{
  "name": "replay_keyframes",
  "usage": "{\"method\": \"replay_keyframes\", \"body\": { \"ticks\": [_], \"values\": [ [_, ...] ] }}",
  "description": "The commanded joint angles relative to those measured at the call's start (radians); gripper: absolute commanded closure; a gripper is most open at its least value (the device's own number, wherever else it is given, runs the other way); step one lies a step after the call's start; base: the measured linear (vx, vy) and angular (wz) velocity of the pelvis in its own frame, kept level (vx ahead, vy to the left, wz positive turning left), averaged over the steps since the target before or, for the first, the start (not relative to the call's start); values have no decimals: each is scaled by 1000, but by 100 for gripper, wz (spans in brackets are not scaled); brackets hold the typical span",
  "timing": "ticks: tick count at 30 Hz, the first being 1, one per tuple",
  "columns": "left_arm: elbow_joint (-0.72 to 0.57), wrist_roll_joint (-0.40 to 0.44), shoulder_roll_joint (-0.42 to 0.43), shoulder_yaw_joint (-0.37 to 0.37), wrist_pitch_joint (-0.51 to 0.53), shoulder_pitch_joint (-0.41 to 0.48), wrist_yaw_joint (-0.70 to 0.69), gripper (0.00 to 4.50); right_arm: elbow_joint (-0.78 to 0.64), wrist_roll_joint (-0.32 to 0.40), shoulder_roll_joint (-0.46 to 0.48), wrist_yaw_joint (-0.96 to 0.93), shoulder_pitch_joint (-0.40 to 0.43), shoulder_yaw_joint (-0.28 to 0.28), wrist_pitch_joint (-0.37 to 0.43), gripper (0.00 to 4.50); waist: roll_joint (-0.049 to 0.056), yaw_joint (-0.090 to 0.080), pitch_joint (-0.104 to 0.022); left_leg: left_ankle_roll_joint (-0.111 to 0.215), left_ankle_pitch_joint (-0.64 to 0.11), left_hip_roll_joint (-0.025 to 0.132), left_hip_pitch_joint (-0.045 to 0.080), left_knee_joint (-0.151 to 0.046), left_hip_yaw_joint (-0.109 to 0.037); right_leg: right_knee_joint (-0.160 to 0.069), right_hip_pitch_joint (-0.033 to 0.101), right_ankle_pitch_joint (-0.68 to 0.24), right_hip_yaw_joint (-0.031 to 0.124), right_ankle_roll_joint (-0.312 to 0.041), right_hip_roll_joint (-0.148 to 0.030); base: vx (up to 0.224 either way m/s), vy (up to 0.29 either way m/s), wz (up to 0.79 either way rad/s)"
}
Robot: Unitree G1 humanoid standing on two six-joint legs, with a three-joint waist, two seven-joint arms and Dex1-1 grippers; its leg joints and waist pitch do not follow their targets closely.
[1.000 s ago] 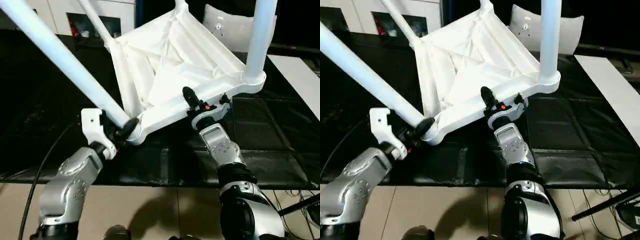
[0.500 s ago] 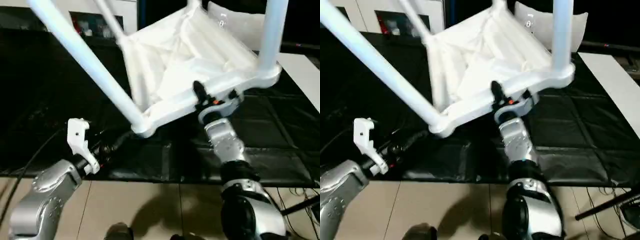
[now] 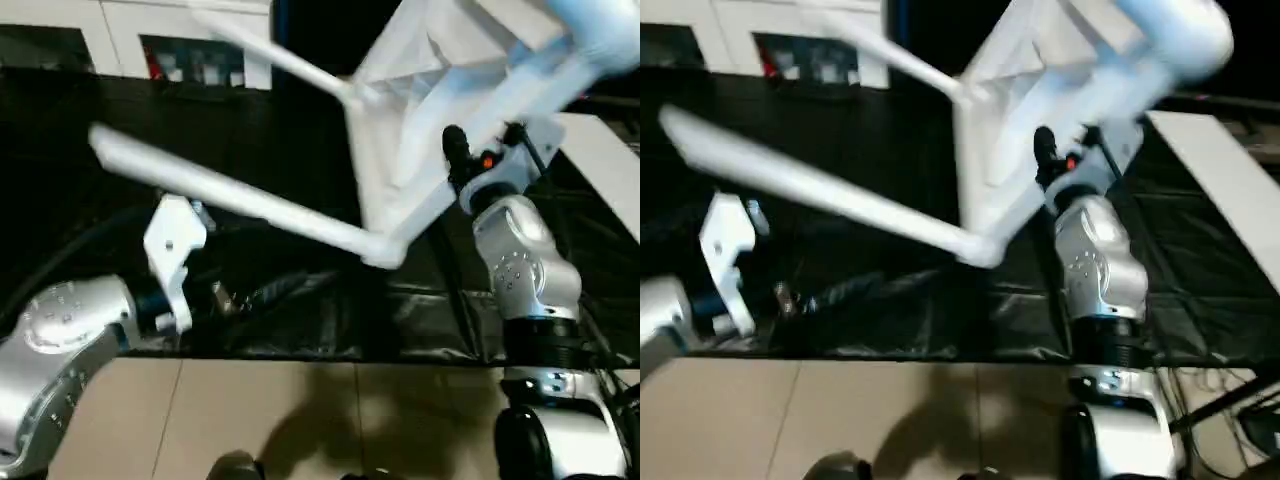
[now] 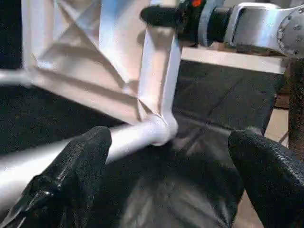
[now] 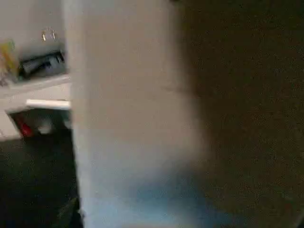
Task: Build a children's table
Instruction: Flip table
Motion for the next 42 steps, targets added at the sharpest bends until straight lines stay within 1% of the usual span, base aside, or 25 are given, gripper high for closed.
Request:
{"method": "replay_keyframes", "body": {
  "ticks": [1,3,5,8,10,11,12,14,15,16,17,19,20,22,23,25,27,30,31,32,34,36,37,40,42],
  "values": [
    [-18,0,17,13,15,-16,13,0,-16,-46,-23,-23,28,29,78,256,10,-8,-70,-61,-237,55,9,-77,-23,-102,42,-377,79,-17,-94,0,0,0],
    [-14,24,38,9,10,-38,12,0,-42,-93,-53,-34,29,73,137,256,6,-9,-69,-63,-251,56,12,-79,-25,-104,39,-399,77,-4,-91,0,0,0],
    [-9,47,54,5,6,-73,18,0,-71,-120,-70,-46,30,105,184,256,10,-8,-70,-68,-261,56,17,-78,-25,-105,34,-395,78,0,-89,0,0,0],
    [-5,82,61,-4,-5,-136,46,0,-114,-103,-57,-45,32,110,234,256,3,-7,-71,-82,-310,59,26,-81,-28,-108,31,-421,76,5,-92,0,0,0],
    [-5,109,74,-18,-22,-152,47,0,-120,-109,-55,-47,33,116,246,256,3,-8,-72,-88,-315,60,24,-82,-30,-106,33,-414,76,4,-94,0,0,0],
    [-5,117,79,-22,-27,-155,47,0,-121,-109,-54,-47,33,117,248,222,-1,-8,-74,-90,-314,61,23,-83,-31,-106,35,-408,76,7,-94,0,0,0],
    [5,190,109,-58,-81,-189,46,0,-118,-111,-48,-48,33,128,277,188,-9,-10,-76,-90,-298,61,20,-83,-32,-105,37,-389,76,8,-93,0,0,0],
    [20,244,125,-83,-114,-226,55,0,-116,-114,-49,-39,32,145,307,185,-5,-8,-76,-97,-288,60,22,-82,-30,-102,34,-378,79,17,-95,0,0,0],
    [33,274,129,-95,-139,-254,63,0,-117,-117,-48,-37,32,154,320,178,-8,-12,-75,-100,-291,61,19,-84,-32,-102,38,-378,77,17,-94,0,0,0],
    [42,292,129,-101,-157,-273,68,0,-116,-120,-46,-37,32,158,322,166,-17,-11,-76,-98,-294,61,21,-84,-31,-107,36,-388,76,24,-93,0,0,0],
    [60,326,115,-106,-219,-330,80,0,-104,-137,-42,-46,36,166,306,146,-13,-13,-79,-105,-296,61,19,-83,-33,-102,39,-388,76,20,-97,0,0,0],
    [69,352,95,-113,-303,-385,70,0,-81,-168,-46,-64,47,178,280,141,-15,-12,-81,-109,-300,61,23,-80,-32,-107,35,-398,76,19,-100,0,0,0],
    [72,365,91,-120,-345,-394,64,0,-72,-182,-49,-72,52,181,269,133,-18,-14,-80,-113,-290,64,15,-83,-37,-106,43,-387,74,15,-104,0,0,0],
    [78,400,99,-136,-398,-396,69,0,-49,-217,-56,-87,64,194,226,110,-23,-17,-81,-116,-283,63,15,-80,-33,-102,40,-363,76,6,-104,0,0,0],
    [87,432,110,-148,-438,-398,73,0,-27,-234,-57,-94,69,197,185,96,-19,-19,-82,-115,-276,63,14,-78,-33,-98,39,-357,77,5,-105,0,0,0],
    [101,466,119,-156,-477,-400,84,0,-1,-242,-55,-91,74,197,134,77,-22,-21,-83,-110,-267,61,12,-76,-31,-99,40,-354,77,8,-102,0,0,0],
    [146,530,115,-154,-556,-421,133,0,40,-253,-47,-99,77,196,60,77,-16,-22,-83,-107,-261,62,10,-77,-32,-97,39,-327,76,-4,-101,0,0,0],
    [202,626,129,-144,-684,-443,189,0,64,-244,-29,-100,77,187,29,77,-15,-26,-87,-104,-251,62,8,-75,-33,-90,44,-267,76,-23,-99,0,0,0],
    [202,626,129,-144,-684,-443,189,0,64,-244,-29,-100,77,187,29,77,-15,-26,-87,-104,-251,62,8,-75,-33,-90,44,-267,76,-23,-99,0,0,0],
    [223,657,127,-139,-755,-448,201,0,76,-233,-21,-92,77,178,13,77,-12,-27,-86,-102,-250,63,7,-75,-34,-88,45,-257,77,-28,-99,0,0,0],
    [238,659,125,-140,-794,-443,198,0,90,-230,-14,-90,72,172,-2,77,-13,-28,-87,-104,-255,65,10,-75,-33,-86,44,-250,77,-39,-100,0,0,0],
    [249,641,128,-156,-809,-420,165,0,96,-227,-8,-89,68,168,-9,101,-9,-27,-86,-106,-272,66,12,-77,-33,-85,41,-246,77,-57,-102,0,0,0],
    [268,654,137,-173,-847,-398,159,0,111,-225,0,-81,61,164,-30,101,-1,-25,-85,-108,-277,65,13,-77,-35,-85,41,-245,77,-62,-103,0,0,0],
    [287,682,117,-161,-909,-405,219,0,123,-231,-1,-80,57,165,-47,135,-2,-26,-84,-108,-311,66,17,-78,-34,-88,37,-265,77,-71,-102,0,0,0],
    [301,708,108,-157,-959,-421,257,0,117,-233,-1,-82,60,167,-43,153,-4,-24,-84,-105,-305,68,14,-80,-36,-87,41,-254,77,-73,-103,0,0,0]
  ]
}}
